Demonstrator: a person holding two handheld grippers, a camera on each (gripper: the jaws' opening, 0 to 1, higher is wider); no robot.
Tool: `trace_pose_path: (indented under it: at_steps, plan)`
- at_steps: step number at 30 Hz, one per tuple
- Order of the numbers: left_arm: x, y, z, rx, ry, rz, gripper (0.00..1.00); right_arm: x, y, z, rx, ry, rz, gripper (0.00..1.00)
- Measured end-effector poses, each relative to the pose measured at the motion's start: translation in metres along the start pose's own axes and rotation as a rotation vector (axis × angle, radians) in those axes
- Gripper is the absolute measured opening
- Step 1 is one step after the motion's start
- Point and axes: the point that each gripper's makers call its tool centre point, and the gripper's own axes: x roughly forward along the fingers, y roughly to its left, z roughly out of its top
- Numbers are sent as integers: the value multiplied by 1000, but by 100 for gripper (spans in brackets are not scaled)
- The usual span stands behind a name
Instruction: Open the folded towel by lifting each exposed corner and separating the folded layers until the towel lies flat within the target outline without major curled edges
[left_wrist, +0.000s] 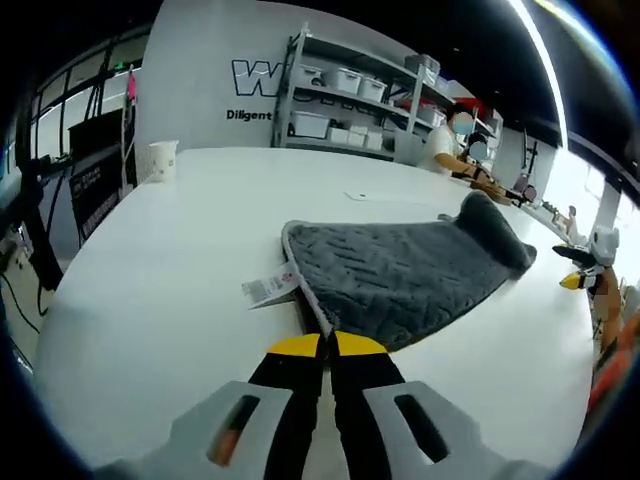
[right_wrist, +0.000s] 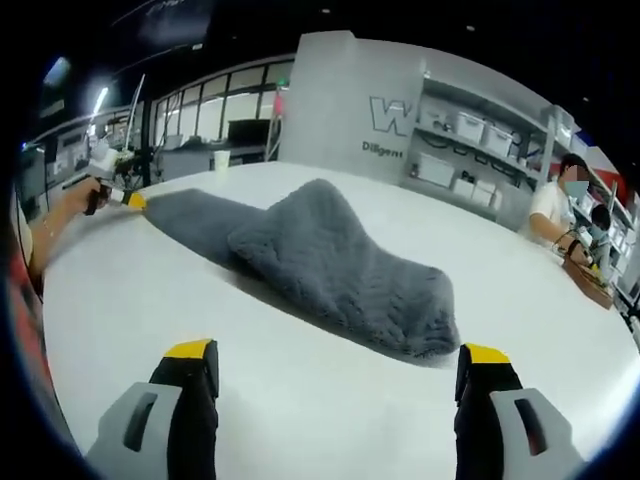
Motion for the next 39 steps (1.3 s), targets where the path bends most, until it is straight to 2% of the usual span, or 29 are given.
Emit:
trace_pose_path:
  at_steps: [7,15,20,24,25,26,29,34,36,39]
  plan:
    - [-12,13,-3,0,3,41,2,1,1,-1,1,4,1,99]
    - [-24,39,-6,9,18,88,2,1,4,-1,-11,11,4,98]
    - [-25,51,-9,10,32,100,2,0,4,-2,-17,15,3,98]
    - [-26,53,-11,9,31,98,4,0,5,-2,-21,19,2,98]
    - [-26,53,-9,37,16,106,6,0,6,-2,-22,19,4,98]
    - [-26,54,-4,74,-10,117,13,0,6,-2,-22,20,4,98]
    - [-30,52,-1,68,-35,124,37,1,7,-1,-28,23,6,98]
    - [-35,29,17,28,-130,20,53,1,8,-1,-35,26,12,98]
    - [-40,20,27,40,-176,-11,62,1,9,0,-37,27,11,97]
    - [-47,-8,41,45,-250,-110,84,1,9,1,-38,27,11,97]
